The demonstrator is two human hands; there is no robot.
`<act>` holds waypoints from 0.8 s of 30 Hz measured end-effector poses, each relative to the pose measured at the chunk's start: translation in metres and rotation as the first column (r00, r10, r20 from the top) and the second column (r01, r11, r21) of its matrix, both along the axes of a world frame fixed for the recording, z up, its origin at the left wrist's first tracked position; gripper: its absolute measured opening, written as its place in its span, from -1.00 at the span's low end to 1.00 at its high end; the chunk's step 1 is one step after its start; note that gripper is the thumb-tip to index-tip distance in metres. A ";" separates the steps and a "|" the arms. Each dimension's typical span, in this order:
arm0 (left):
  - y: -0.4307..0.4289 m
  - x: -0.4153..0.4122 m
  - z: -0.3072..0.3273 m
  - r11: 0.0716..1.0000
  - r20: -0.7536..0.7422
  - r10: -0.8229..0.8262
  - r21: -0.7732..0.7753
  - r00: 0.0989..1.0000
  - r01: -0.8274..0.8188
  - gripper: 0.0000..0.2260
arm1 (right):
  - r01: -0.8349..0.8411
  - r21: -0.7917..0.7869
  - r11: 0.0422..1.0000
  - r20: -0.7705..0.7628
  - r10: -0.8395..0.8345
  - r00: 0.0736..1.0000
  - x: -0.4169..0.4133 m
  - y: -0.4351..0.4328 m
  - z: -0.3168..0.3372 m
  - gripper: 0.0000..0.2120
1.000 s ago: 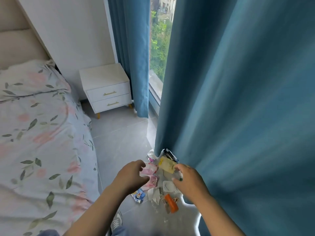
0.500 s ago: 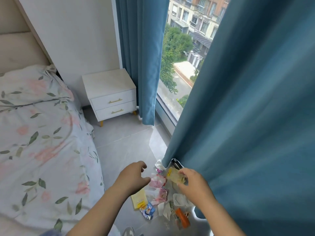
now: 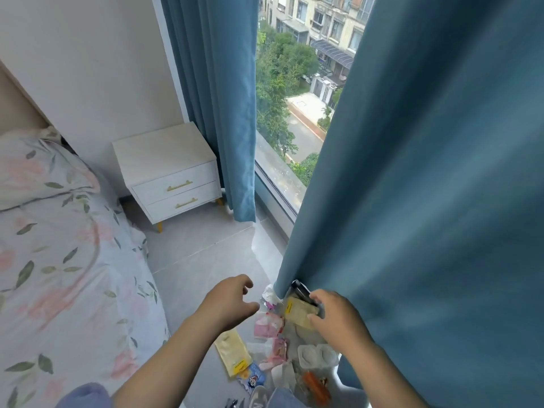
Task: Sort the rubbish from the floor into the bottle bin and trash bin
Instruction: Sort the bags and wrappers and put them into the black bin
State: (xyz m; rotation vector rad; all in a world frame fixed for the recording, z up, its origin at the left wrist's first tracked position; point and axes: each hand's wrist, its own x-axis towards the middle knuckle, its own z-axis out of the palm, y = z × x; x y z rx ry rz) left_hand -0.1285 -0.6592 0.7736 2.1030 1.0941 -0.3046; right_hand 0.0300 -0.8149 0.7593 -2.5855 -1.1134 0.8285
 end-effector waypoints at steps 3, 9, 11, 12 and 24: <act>0.014 0.017 0.003 1.000 -0.025 -0.002 0.030 1.000 0.003 -0.58 | -0.018 0.001 1.000 0.005 0.018 1.000 0.019 0.013 -0.004 -0.72; 0.034 0.056 0.002 0.995 -0.064 -0.093 0.032 0.994 0.096 -0.58 | -0.015 -0.037 0.999 -0.023 0.014 1.000 0.040 0.029 -0.009 -0.67; 0.040 0.073 0.000 0.986 -0.080 -0.160 0.028 0.984 0.163 -0.59 | 0.005 -0.043 0.999 -0.030 -0.007 1.000 0.045 0.031 -0.013 -0.66; 0.043 0.081 -0.001 0.981 -0.086 -0.192 0.023 0.978 0.195 -0.59 | 0.025 -0.033 0.999 -0.030 -0.026 0.999 0.047 0.032 -0.015 -0.66; 0.118 0.191 -0.032 0.669 -0.142 -0.738 -0.022 0.660 0.743 -0.59 | 0.530 -0.115 0.840 -0.083 -0.540 0.838 0.055 0.074 -0.046 -0.57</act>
